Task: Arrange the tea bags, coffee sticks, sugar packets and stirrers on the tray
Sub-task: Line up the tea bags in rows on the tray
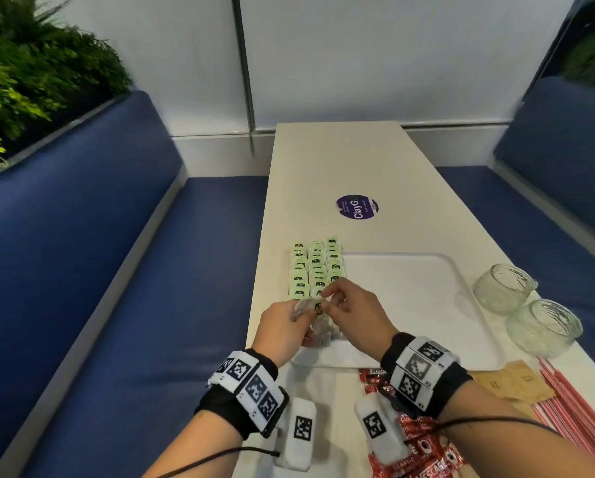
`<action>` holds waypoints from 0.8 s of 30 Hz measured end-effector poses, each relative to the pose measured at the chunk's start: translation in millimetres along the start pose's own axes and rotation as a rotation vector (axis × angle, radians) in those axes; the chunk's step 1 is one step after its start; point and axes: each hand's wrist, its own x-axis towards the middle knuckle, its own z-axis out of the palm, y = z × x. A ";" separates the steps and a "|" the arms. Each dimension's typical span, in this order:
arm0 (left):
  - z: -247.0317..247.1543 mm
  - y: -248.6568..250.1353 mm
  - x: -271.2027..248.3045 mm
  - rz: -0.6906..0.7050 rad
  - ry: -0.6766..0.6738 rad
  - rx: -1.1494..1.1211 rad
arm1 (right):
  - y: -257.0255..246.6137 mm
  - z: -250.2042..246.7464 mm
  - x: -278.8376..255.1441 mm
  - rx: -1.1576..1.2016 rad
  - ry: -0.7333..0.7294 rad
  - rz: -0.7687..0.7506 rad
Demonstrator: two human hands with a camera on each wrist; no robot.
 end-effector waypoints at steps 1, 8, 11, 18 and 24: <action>-1.3 -0.7 -0.6 -0.024 -0.034 -0.015 | 1.3 0.0 1.2 -0.051 -0.006 -0.022; -23.0 -8.3 2.3 -0.188 0.027 -0.170 | 2.9 13.2 7.3 -0.165 -0.252 -0.001; -32.8 -17.5 7.0 -0.225 0.108 -0.210 | 3.4 23.3 11.1 -0.248 -0.294 -0.006; -43.3 -33.8 10.1 -0.248 0.144 -0.196 | -3.6 38.9 26.6 -0.382 -0.251 -0.039; -42.5 -37.3 12.1 -0.230 0.099 -0.227 | 3.1 41.4 35.4 -0.348 -0.228 0.002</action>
